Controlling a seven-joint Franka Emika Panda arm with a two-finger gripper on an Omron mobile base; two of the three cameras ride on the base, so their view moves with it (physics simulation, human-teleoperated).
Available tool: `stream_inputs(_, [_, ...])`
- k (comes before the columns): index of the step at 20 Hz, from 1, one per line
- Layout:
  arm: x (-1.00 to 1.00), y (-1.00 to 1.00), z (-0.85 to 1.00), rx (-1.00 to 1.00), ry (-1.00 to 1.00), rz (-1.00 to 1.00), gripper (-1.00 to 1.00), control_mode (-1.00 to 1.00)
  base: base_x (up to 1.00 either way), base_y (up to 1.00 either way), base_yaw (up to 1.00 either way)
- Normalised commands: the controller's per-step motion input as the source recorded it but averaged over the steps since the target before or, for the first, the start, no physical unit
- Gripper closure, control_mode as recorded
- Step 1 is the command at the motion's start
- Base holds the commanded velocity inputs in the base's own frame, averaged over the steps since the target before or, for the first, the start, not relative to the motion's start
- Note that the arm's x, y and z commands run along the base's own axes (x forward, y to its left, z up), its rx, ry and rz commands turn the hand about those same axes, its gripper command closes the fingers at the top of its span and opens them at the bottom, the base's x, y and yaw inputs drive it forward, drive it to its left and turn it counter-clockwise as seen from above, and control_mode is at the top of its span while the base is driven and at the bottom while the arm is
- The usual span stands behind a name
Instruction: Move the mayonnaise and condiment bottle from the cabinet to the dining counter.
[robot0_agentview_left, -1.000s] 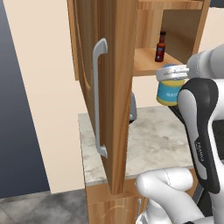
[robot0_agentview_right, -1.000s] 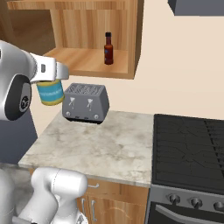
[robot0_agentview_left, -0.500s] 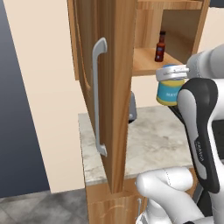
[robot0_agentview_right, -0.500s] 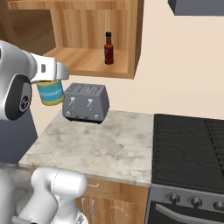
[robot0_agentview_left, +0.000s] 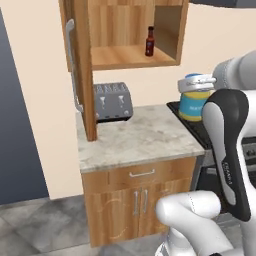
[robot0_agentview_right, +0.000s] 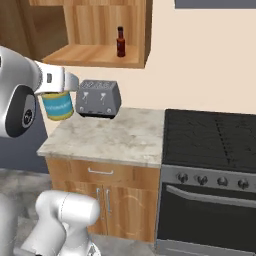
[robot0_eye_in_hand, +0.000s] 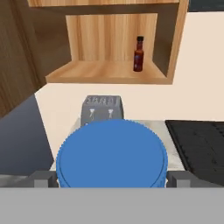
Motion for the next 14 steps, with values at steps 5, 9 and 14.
stream_inputs(5, [0.00,0.00,0.00,0.00,0.00,0.00,1.00,1.00,0.00,-0.48,-0.49])
stream_inputs(9, [0.00,0.00,0.00,0.00,0.00,0.00,1.00,1.00,0.00,-0.65,-0.70])
stream_inputs(14, [0.00,0.00,0.00,0.00,0.00,0.00,1.00,1.00,0.00,-0.85,-0.66])
